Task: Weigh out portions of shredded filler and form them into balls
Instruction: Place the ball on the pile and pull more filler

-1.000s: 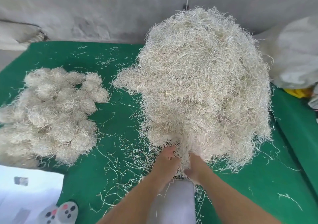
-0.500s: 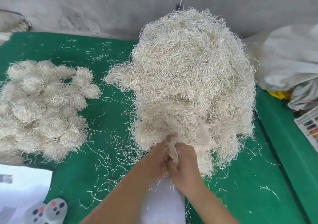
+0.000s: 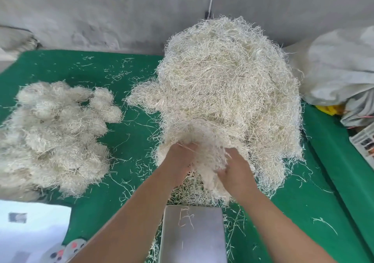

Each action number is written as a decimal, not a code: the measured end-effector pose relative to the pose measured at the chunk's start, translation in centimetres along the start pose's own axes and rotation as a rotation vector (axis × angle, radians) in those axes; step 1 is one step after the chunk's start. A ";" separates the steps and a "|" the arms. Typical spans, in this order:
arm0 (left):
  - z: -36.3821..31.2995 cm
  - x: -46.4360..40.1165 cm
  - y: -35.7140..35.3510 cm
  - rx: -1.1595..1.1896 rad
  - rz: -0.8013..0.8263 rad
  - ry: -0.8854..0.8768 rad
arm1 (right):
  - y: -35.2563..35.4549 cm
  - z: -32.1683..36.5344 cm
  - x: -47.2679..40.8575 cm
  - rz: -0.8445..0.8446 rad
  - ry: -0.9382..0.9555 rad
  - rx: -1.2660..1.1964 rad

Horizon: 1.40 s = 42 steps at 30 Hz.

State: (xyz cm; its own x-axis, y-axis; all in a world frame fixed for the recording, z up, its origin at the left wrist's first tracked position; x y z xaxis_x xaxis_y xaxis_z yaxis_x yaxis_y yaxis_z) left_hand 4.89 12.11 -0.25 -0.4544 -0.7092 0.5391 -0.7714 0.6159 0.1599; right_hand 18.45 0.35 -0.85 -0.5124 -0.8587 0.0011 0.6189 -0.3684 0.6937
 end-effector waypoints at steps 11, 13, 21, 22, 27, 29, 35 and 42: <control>-1.2 3.5 -2.1 -0.651 -0.396 -0.739 | 8.1 2.6 -2.7 -0.324 -0.129 -0.339; -0.9 4.4 -6.0 -0.895 -0.309 -0.904 | 7.7 2.8 -2.9 -0.314 -0.239 -0.648; -4.0 1.0 -1.7 -0.016 -0.253 -0.483 | 7.3 3.9 -1.2 -0.013 -0.133 -0.562; -4.2 0.8 -1.8 0.099 -0.166 -0.435 | 7.2 4.0 -1.0 -0.022 -0.096 -0.533; -3.6 0.6 -2.6 0.187 0.019 -0.303 | 4.6 4.4 -0.6 0.076 -0.038 -0.560; -3.4 0.1 -1.6 0.115 -0.023 -0.300 | 5.6 4.1 -1.4 0.003 -0.043 -0.519; -2.1 -1.8 2.5 0.044 -0.123 -0.216 | 6.9 1.9 -3.0 0.022 -0.192 -0.462; -0.6 -1.4 2.1 0.303 0.005 -0.020 | 4.6 1.9 -3.5 0.207 -0.177 -0.528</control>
State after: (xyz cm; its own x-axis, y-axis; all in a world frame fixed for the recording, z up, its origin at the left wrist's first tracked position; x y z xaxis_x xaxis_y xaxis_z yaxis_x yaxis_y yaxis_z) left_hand 4.14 14.60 -0.19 -0.4652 -0.7146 0.5225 -0.8654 0.4914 -0.0985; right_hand 21.90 2.33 3.72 -0.4131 -0.8758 0.2495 0.9055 -0.3660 0.2145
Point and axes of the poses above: each hand's wrist, its own x-axis away from the middle knuckle, its own y-axis out of the back of the hand, z = x × y, the point moved 7 cm from there along -x, towards the middle knuckle, and after that the axes turned 14 degrees about -x, right-handed, at the moved point
